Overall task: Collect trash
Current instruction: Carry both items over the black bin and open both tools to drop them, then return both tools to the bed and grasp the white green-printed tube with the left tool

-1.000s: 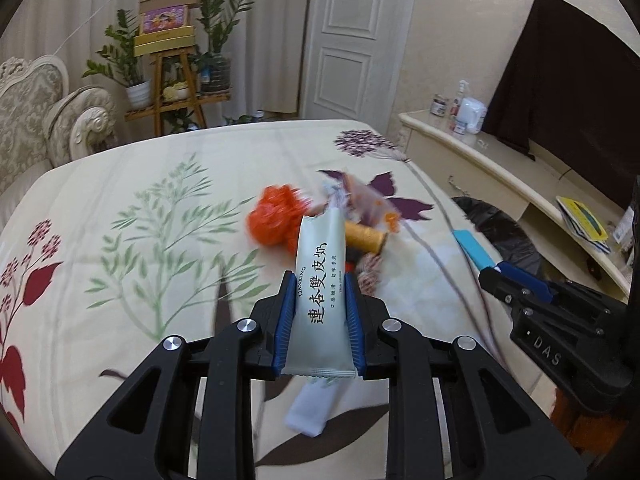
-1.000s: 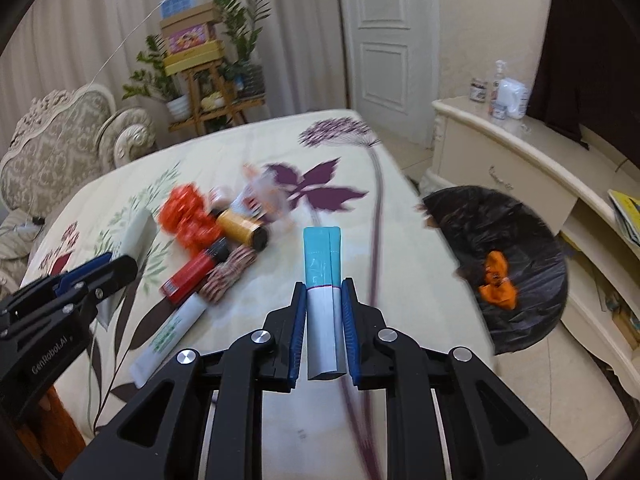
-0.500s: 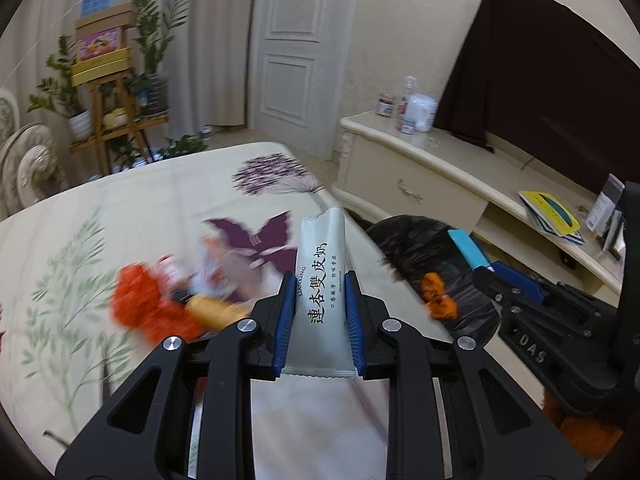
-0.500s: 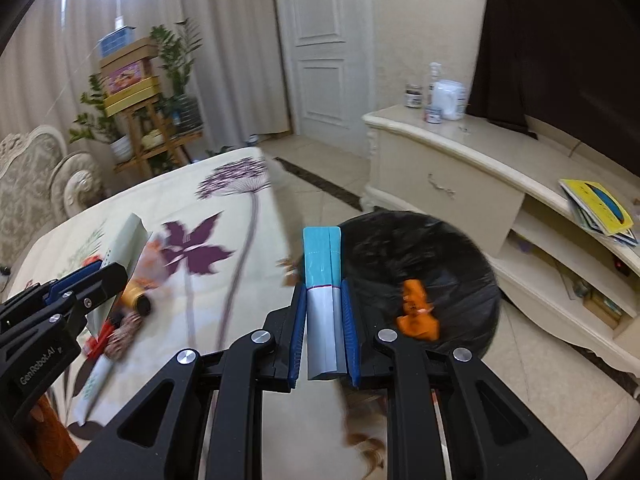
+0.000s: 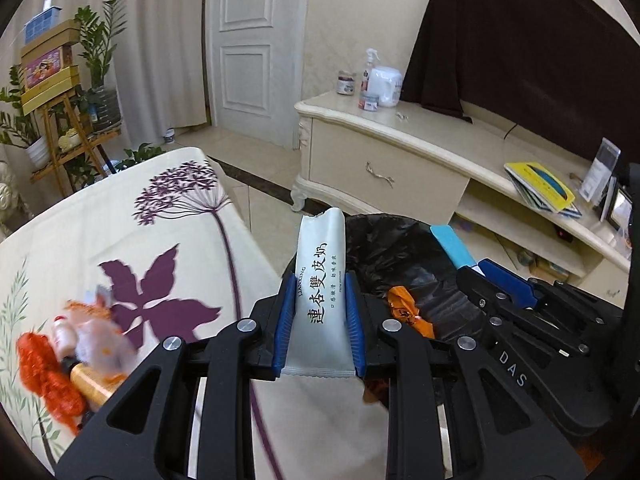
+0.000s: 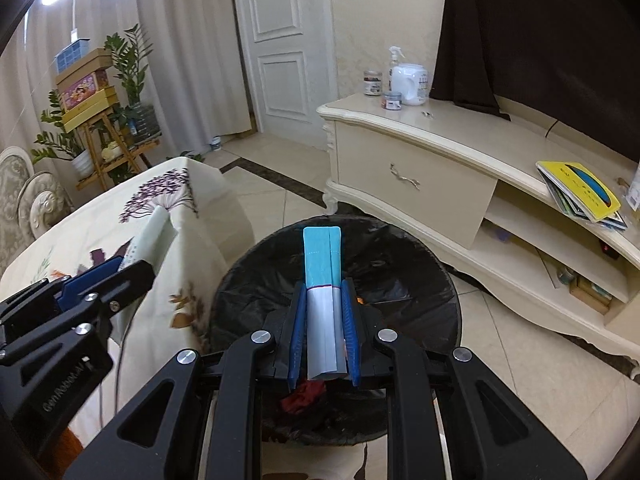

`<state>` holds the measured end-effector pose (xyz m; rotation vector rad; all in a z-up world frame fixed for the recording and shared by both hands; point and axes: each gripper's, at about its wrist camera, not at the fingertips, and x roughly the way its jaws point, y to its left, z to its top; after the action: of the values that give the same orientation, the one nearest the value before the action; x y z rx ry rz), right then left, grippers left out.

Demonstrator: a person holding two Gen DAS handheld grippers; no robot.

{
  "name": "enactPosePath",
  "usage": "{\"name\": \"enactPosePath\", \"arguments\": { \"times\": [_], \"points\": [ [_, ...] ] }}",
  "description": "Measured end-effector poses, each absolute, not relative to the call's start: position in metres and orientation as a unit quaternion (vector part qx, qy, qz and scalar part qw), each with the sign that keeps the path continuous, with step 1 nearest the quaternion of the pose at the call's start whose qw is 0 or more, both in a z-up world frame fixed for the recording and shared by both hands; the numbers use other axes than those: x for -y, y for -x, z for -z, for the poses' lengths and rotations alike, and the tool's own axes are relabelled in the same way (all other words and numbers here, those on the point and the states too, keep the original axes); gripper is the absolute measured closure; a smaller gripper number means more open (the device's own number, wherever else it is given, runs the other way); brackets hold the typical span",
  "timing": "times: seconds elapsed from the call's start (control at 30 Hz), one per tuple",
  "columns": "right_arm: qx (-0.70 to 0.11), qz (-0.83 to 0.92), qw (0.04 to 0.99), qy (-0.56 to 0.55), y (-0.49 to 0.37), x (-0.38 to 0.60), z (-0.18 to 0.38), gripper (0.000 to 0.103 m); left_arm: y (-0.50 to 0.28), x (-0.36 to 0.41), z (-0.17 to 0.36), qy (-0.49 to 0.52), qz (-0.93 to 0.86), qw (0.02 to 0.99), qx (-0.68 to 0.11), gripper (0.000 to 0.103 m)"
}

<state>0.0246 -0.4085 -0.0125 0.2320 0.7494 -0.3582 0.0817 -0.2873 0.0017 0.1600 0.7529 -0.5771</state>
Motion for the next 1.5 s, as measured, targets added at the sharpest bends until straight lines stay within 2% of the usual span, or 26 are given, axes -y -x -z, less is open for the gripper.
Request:
{"name": "enactPosePath", "arguments": {
  "times": [0.13,0.37,0.53,0.6,0.8,0.97,1.23,1.5],
  "points": [
    [-0.366,0.179,0.905,-0.119,-0.030,0.417,0.019,0.084,-0.087,0.301,0.004,-0.089,0.278,0.884,-0.365,0.078],
    [-0.373,0.185,0.900,-0.133,-0.037,0.430,0.026,0.081,-0.094,0.311,0.011,-0.090,0.270,0.883,-0.374,0.063],
    [-0.372,0.193,0.898,-0.132,-0.033,0.431,0.026,0.072,-0.094,0.307,0.010,-0.085,0.265,0.885,-0.374,0.051],
    [-0.368,0.199,0.899,-0.130,-0.030,0.429,0.023,0.066,-0.094,0.303,0.009,-0.079,0.261,0.886,-0.375,0.041],
    [-0.363,0.198,0.902,-0.124,-0.023,0.416,0.016,0.057,-0.089,0.278,-0.003,-0.061,0.247,0.893,-0.372,0.034],
    [-0.363,0.183,0.905,-0.123,-0.015,0.394,0.010,0.054,-0.079,0.249,-0.012,-0.055,0.232,0.896,-0.373,0.033],
    [-0.366,0.148,0.912,-0.110,-0.006,0.339,0.004,0.044,-0.057,0.180,-0.020,-0.053,0.196,0.906,-0.371,0.032],
    [-0.373,0.104,0.917,-0.096,0.002,0.287,0.006,0.043,-0.033,0.112,-0.014,-0.047,0.155,0.909,-0.383,0.032]
  ]
}}
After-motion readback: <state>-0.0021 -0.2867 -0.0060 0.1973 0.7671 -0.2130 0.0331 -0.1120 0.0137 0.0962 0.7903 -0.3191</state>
